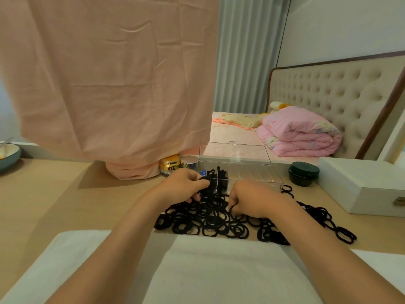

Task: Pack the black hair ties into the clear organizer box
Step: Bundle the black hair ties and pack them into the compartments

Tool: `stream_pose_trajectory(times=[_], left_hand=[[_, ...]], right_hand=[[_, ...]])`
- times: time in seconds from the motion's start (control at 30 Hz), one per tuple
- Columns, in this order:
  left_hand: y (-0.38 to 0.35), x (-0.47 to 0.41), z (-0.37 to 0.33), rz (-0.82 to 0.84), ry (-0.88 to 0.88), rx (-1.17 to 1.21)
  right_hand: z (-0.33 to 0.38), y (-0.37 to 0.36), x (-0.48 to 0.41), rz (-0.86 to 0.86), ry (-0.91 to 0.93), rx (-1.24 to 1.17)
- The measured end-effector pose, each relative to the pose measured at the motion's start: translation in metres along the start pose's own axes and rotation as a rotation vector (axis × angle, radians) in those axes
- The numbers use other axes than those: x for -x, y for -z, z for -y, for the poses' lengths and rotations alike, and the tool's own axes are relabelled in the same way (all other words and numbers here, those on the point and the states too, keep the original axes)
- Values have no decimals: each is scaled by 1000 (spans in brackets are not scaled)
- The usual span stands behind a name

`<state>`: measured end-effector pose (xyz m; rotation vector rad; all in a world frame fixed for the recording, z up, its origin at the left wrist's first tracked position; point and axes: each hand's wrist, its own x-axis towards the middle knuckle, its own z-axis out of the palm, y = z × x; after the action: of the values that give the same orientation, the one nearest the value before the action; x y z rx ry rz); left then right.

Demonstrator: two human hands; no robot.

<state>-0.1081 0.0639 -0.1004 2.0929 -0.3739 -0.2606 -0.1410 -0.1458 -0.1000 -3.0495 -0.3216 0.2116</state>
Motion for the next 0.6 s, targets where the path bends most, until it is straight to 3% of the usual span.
stream_pose_trajectory(times=[0.17,0.3,0.4,0.6], left_hand=[[3,0,3,-9,-19,22],[-3,0,1,5,-31,5],[-11,2,-5,37,-10,126],[-13,7,-12,240,81,432]], right_hand=[[-7,10,9,3,42,-174],[-2,30,27,53,76,-659],[6,33,32,62,99,-981],[19,22,20,-187,-105,-959]])
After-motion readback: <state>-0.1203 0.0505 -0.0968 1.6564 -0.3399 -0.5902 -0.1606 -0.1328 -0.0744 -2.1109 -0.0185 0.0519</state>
